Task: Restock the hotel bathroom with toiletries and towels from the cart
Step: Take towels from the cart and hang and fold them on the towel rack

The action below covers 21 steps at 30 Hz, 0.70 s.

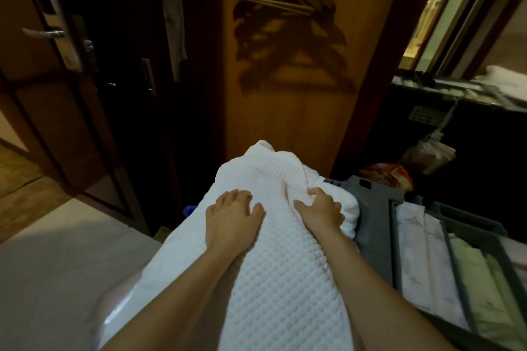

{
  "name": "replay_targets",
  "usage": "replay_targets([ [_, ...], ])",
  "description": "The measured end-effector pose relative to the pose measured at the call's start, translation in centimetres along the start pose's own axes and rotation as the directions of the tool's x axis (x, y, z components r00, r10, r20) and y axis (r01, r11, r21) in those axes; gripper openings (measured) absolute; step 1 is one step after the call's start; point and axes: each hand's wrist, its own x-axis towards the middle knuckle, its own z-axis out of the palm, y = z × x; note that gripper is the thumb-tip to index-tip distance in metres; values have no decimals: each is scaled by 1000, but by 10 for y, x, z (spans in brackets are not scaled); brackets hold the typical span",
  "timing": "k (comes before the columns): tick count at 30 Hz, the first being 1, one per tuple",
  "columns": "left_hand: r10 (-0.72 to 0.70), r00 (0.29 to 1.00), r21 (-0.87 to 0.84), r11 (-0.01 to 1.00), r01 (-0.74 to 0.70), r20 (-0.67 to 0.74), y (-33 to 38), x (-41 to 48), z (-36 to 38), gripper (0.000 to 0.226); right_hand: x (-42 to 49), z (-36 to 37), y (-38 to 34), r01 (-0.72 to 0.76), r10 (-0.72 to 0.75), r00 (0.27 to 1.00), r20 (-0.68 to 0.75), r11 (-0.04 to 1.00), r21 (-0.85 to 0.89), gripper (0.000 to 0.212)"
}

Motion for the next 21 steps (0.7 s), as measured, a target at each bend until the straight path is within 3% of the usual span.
replay_targets([
  [3, 7, 1000, -5, 1000, -7, 3, 3, -1, -3, 46, -5, 3, 3, 102, -92, 993, -72, 984, 143, 28],
  [7, 20, 1000, 2, 1000, -20, 19, 3, -3, -8, 45, 0, -8, 8, 124, -83, 989, -121, 913, 389, 21],
  [10, 44, 999, -1, 999, -44, 27, 6, -5, -11, 45, 12, -19, 14, 122, -92, 991, -100, 925, 359, 27],
  [12, 27, 998, -17, 1000, -26, 55, 7, -6, -13, 45, 19, -31, 19, 106, -44, 985, -167, 919, 380, 36],
  [16, 28, 974, 57, 998, -42, 224, 8, -3, -14, 52, 30, -70, 47, 24, 90, 955, -282, 925, 378, 29],
  [18, 20, 945, 115, 992, -61, 327, 14, 3, -15, 59, 28, -78, 51, -41, 114, 978, -178, 930, 366, 21],
  [21, 43, 916, 164, 980, -117, 399, 24, 8, -14, 63, 16, -65, 39, -183, 124, 978, 167, 896, 405, 14],
])
